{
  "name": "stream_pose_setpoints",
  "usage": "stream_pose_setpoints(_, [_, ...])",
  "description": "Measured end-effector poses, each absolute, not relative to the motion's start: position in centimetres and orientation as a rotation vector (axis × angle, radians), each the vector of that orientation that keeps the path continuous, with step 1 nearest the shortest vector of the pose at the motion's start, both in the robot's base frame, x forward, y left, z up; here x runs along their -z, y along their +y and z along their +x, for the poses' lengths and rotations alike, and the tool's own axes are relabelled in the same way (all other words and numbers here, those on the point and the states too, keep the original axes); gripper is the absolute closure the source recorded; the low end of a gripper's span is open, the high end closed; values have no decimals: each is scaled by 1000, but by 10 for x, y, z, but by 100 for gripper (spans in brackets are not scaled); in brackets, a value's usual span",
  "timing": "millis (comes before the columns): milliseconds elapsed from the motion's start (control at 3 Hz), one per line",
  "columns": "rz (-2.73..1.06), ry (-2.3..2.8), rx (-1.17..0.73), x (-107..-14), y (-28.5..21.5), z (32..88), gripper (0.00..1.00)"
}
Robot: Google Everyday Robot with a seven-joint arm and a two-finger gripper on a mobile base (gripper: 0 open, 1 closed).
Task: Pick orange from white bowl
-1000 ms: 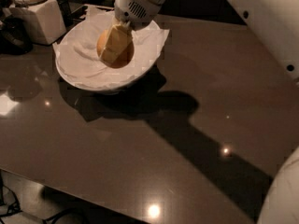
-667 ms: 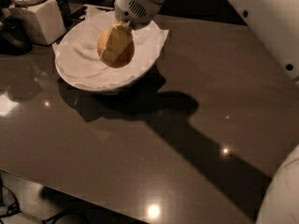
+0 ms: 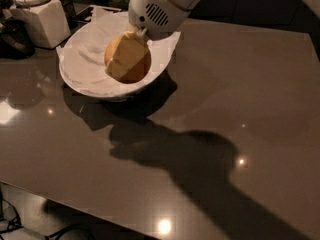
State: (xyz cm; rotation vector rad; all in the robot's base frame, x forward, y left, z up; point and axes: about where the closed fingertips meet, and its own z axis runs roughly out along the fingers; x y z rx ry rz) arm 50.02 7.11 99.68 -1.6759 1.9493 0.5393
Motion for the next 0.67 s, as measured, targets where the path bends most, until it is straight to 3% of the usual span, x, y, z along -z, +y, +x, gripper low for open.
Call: stream_pose_setpoints(667, [-1592,2008,-552,-998,56,466,100])
